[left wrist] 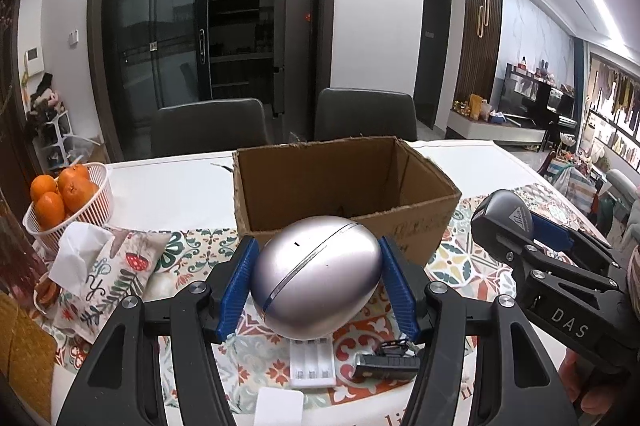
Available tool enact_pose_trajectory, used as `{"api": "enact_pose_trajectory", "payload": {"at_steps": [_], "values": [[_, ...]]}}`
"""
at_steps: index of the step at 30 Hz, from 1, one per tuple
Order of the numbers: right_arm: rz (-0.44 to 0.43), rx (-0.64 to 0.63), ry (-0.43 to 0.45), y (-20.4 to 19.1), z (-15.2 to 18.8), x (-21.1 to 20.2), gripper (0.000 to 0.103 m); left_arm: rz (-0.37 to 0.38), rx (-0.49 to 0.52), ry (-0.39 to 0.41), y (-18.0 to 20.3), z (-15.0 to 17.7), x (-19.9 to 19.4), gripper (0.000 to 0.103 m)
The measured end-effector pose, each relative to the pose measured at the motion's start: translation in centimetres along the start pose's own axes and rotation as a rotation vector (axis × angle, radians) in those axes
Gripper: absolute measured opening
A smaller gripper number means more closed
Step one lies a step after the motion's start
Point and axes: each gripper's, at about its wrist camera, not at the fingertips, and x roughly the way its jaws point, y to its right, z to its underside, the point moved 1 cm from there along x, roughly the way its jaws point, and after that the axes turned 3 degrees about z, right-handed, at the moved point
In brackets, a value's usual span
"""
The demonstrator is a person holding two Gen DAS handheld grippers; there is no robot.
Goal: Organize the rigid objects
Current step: 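Carry the silver egg with the left tool while the right tool carries the grey egg over the box, then open the right tool to drop the grey egg while the left tool releases the silver egg into the box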
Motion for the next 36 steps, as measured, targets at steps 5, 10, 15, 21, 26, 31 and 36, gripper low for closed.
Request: {"api": "enact_pose_trajectory", "payload": {"at_steps": [5,10,15,21,26,31,36], "values": [[-0.013,-0.014,0.011,-0.7,-1.1,0.4,0.062,0.003,-0.011,-0.002,-0.6,-1.0,0.2,0.06],[-0.015,-0.04,0.028,-1.4,-2.2,0.7,0.062,-0.009,-0.007,-0.003,-1.1,-2.1,0.6,0.06],[-0.008,-0.071,0.041,-1.9,-3.4,1.3,0.062,-0.022,0.013,0.002,-1.4,-3.3,1.1,0.06],[-0.016,-0.075,0.039,-1.9,-4.7,2.2,0.062,-0.027,0.022,0.004,-1.7,-4.7,2.1,0.06],[-0.031,-0.075,0.022,-2.0,-5.6,3.5,0.062,-0.033,0.019,-0.005,-2.0,-5.5,3.2,0.06],[-0.027,-0.091,0.007,-1.9,-6.2,4.7,0.062,-0.041,0.015,-0.026,-2.3,-6.3,4.6,0.06],[-0.023,-0.115,-0.009,-2.4,-6.5,6.0,0.062,-0.047,0.018,-0.052,-2.4,-6.7,6.3,0.06]]}}
